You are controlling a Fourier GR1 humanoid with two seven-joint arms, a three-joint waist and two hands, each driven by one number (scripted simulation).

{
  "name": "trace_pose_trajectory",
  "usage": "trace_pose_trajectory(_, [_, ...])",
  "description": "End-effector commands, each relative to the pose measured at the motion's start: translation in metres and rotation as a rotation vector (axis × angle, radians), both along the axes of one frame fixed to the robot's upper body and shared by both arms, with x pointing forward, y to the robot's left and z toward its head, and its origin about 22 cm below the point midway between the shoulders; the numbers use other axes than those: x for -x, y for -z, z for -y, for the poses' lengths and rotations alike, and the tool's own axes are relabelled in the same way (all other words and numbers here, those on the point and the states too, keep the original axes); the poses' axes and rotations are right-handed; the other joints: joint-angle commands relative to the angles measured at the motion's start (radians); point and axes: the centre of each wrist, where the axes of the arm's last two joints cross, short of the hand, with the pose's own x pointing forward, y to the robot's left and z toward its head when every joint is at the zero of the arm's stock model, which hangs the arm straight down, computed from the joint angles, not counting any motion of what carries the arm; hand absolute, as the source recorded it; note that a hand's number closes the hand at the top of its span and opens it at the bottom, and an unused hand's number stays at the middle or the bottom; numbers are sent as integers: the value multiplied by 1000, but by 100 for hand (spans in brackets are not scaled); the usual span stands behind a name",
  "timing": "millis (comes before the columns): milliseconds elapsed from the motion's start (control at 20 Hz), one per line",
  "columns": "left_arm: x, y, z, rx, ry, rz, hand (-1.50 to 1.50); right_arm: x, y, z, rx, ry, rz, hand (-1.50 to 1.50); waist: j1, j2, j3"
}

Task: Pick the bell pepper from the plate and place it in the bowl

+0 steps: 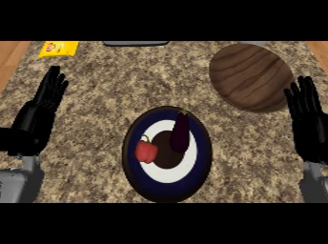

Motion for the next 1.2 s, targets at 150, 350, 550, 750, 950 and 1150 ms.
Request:
trace_pose_trajectory(150, [-11, -24, -10, -148, -105, 41, 0, -17, -15, -67, 82, -439, 123, 150, 60, 23, -10])
trace_pose_trajectory(350, [-6, -8, -11, -170, -133, -56, 0, -28, -8, -34, 438, 5, 157, 150, 35, 22, -14])
trace_pose_trajectory(550, [-3, -4, -2, -196, -177, -50, 0, -9, 40, -99, 300, -323, 289, -150, 31, 20, -11])
trace_pose_trajectory(750, [-1, -23, 6, -201, -169, -42, 0, -3, 22, -108, 559, -440, 341, -150, 28, 14, -12])
trace_pose_trajectory(950, [-1, -6, 7, -196, -172, -55, 0, -5, -17, -106, 769, -500, 252, -150, 18, 13, -14])
trace_pose_trajectory(1150, [-13, -9, 1, -196, -185, -52, 0, -11, -55, -121, 976, -527, 156, -150, 15, 13, -16])
